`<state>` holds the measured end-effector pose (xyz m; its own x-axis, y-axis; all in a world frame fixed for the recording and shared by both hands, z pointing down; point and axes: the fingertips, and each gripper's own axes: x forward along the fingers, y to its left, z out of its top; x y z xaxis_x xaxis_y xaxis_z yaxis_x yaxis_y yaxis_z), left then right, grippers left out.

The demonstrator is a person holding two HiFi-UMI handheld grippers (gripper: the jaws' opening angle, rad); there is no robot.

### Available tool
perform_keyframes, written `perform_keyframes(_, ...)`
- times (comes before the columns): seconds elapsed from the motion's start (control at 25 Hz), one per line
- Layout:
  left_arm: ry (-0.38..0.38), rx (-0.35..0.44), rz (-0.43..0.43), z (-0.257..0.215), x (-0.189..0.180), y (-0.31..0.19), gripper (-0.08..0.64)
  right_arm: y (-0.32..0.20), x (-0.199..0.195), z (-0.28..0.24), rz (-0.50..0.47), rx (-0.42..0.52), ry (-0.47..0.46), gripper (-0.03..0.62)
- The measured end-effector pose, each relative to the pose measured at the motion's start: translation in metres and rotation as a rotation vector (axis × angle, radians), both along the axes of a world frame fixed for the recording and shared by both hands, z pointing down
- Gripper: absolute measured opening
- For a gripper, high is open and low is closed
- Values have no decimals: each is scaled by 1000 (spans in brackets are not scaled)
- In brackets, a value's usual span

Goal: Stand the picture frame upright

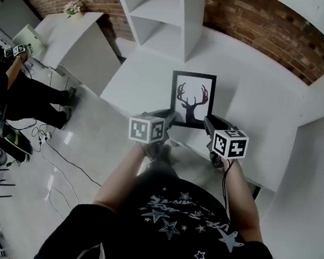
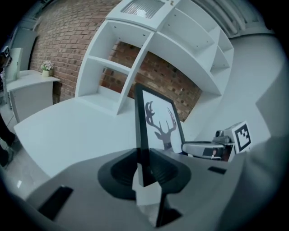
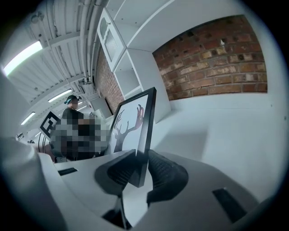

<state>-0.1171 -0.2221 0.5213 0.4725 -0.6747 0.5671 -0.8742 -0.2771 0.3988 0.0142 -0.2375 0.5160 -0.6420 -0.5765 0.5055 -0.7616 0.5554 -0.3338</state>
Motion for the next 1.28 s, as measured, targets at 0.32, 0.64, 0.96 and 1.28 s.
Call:
perform_keyframes(0.32, -7, 73, 42, -17, -37, -85, 94, -76, -36, -17, 69, 76, -3, 94)
perform_keyframes(0.64, -18, 83, 82, -14, -70, -140, 94, -127, -68, -11, 114, 75, -13, 94)
perform_keyframes(0.96, -22, 68, 123, -9, -91, -175, 94, -155, -90, -5, 161, 69, -18, 94)
perform_keyframes(1.28, -52, 59, 206, 7, -94, -194, 92, -169, -94, 18, 220, 48, 34, 93)
